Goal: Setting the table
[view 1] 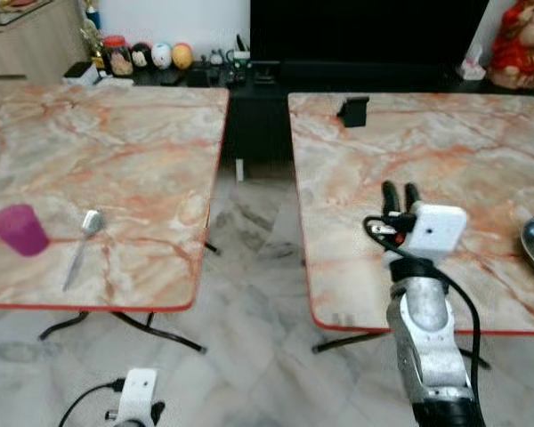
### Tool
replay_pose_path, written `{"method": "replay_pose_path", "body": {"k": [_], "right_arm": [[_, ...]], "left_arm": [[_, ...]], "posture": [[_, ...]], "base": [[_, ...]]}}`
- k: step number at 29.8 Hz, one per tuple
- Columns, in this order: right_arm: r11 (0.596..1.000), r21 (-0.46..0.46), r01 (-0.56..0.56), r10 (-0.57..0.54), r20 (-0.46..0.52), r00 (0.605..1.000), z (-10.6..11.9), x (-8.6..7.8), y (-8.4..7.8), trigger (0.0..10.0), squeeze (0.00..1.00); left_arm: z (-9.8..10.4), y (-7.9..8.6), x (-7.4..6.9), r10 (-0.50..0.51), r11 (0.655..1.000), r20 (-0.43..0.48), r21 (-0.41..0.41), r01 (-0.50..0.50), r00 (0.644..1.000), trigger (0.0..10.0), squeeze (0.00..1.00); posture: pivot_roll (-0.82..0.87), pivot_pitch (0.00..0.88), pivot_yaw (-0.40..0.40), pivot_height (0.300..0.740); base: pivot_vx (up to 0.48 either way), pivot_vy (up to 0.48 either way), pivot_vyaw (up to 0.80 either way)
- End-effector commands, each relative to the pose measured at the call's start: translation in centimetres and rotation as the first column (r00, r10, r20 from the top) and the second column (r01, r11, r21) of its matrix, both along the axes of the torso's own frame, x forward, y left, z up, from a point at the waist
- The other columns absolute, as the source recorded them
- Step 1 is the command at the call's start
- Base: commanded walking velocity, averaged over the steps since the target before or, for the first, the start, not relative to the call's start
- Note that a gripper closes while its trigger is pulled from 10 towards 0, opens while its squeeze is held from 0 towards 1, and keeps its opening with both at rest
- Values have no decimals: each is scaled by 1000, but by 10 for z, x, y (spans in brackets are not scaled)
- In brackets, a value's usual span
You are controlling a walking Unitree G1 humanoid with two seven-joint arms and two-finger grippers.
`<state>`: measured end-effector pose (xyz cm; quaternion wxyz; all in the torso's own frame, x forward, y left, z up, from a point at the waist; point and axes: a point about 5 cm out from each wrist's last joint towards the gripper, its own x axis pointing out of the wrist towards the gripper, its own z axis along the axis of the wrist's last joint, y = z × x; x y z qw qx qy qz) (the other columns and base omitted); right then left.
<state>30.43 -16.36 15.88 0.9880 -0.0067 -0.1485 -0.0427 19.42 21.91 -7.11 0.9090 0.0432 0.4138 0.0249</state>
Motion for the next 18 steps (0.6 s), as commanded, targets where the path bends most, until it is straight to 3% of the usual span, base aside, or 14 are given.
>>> {"method": "replay_pose_path", "body": {"k": [1,18], "right_arm": [[1000,-7,28,-28,-9,1000,0,-1,-9,10000,0],[1000,-19,13,-13,-17,1000,-1,-1,-8,10000,0]], "left_arm": [[-3,-5,-3,5,1000,-20,-15,-6,1000,10000,0],[-3,-5,-2,10,1000,-18,-14,-10,1000,10000,0]], "posture": [[12,0,6,740],[18,0,2,740]], "base": [[0,394,0],[0,392,0]]}}
